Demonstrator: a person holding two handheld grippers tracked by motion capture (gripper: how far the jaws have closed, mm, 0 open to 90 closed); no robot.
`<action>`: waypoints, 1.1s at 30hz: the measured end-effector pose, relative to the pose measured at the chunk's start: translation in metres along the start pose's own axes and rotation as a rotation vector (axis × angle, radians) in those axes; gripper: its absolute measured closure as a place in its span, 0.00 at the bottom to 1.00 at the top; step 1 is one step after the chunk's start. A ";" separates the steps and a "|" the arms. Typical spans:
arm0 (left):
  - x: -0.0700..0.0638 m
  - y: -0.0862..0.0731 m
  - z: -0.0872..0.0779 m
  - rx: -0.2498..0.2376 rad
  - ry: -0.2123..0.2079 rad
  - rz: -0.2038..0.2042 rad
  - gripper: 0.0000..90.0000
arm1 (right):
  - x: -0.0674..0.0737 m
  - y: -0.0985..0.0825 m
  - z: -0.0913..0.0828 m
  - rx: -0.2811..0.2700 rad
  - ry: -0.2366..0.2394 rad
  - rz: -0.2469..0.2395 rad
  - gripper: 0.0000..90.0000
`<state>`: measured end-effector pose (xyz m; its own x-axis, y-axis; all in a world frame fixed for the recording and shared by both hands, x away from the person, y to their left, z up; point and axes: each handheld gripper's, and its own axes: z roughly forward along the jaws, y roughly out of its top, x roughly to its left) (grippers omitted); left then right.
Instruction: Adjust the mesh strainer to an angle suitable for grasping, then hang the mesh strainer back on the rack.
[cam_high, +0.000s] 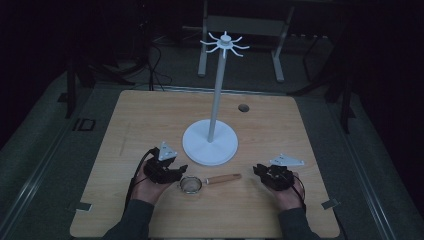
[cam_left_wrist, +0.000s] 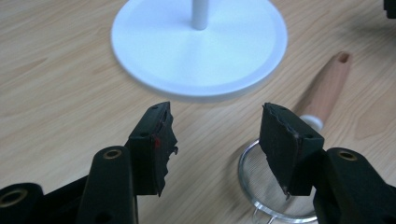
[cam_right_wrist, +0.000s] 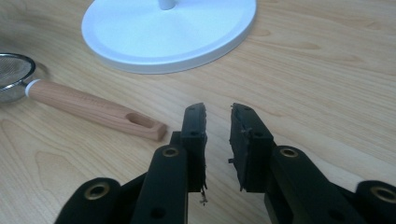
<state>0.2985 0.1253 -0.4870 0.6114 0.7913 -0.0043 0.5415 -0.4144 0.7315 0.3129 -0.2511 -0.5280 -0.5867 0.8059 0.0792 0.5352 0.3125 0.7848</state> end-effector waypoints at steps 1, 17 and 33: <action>-0.001 0.003 0.001 0.005 -0.007 0.005 0.50 | -0.001 0.000 -0.001 -0.002 -0.003 0.003 0.82; -0.015 0.030 0.025 0.101 -0.113 0.080 0.55 | -0.005 -0.001 -0.002 0.022 -0.074 -0.012 0.71; -0.034 0.046 0.050 0.238 -0.179 0.198 0.59 | -0.008 -0.002 -0.004 0.023 -0.092 -0.009 0.67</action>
<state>0.3319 0.0570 -0.4874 0.7980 0.6025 -0.0133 0.5089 -0.6618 0.5505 0.3138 -0.2606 -0.5276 -0.5337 0.8455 0.0148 0.5449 0.3305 0.7706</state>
